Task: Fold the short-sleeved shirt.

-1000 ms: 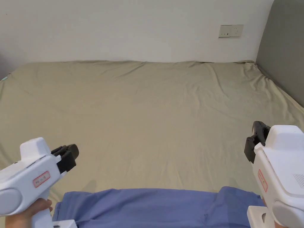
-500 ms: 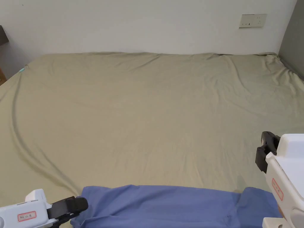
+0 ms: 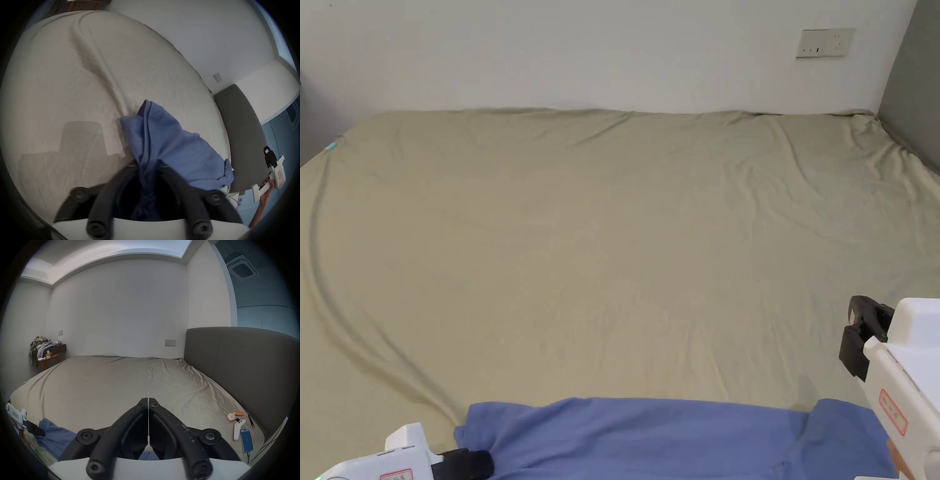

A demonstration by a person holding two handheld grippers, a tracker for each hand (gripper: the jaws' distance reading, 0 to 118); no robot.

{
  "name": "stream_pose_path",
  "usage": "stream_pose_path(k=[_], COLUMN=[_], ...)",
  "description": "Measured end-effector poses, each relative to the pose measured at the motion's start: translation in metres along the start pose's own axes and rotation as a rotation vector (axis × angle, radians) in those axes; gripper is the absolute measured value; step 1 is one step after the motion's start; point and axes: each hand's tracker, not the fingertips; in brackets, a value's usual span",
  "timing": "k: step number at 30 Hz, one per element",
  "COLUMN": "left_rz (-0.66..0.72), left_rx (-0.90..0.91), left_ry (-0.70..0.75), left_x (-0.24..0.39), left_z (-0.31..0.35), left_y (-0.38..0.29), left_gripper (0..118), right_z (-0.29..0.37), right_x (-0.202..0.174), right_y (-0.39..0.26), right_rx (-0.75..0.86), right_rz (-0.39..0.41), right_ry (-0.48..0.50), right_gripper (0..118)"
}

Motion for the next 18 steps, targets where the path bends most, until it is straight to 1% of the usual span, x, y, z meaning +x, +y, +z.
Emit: stream_pose_path(k=[1,3,7,9,11,14,16,18], left_rz=[-0.01,-0.103,-0.163,-0.16,-0.193,-0.233,-0.211,-0.226], left_rx=[-0.006,0.007,0.075,0.079,0.093,0.149,0.151,0.145], left_ry=[-0.002,0.051,0.036,0.033,0.038,0.112,0.167,0.237], left_x=[0.004,0.015,0.03,0.036,0.044,0.05,0.033,0.03], left_z=[0.0,0.005,0.034,0.052,0.068,0.09,0.097,0.104], left_y=[-0.001,0.001,0.012,0.021,0.027,0.033,0.04,0.044], left_gripper=[12,10,8,7,7,7,7,7], right_z=[0.0,0.002,0.004,0.004,0.005,0.004,0.005,0.007], right_x=[0.001,0.003,0.009,0.011,0.013,0.018,0.02,0.023], right_y=[0.0,0.0,0.001,0.003,0.002,0.002,0.002,0.002], right_rx=[-0.002,-0.001,0.005,0.01,0.019,0.019,0.02,0.02], right_rz=[0.0,0.003,-0.009,-0.014,-0.018,-0.031,-0.042,-0.045], right_ry=[0.0,-0.005,-0.01,-0.012,-0.017,-0.014,-0.012,-0.009], right_gripper=[3,3,3,3,3,3,3,3])
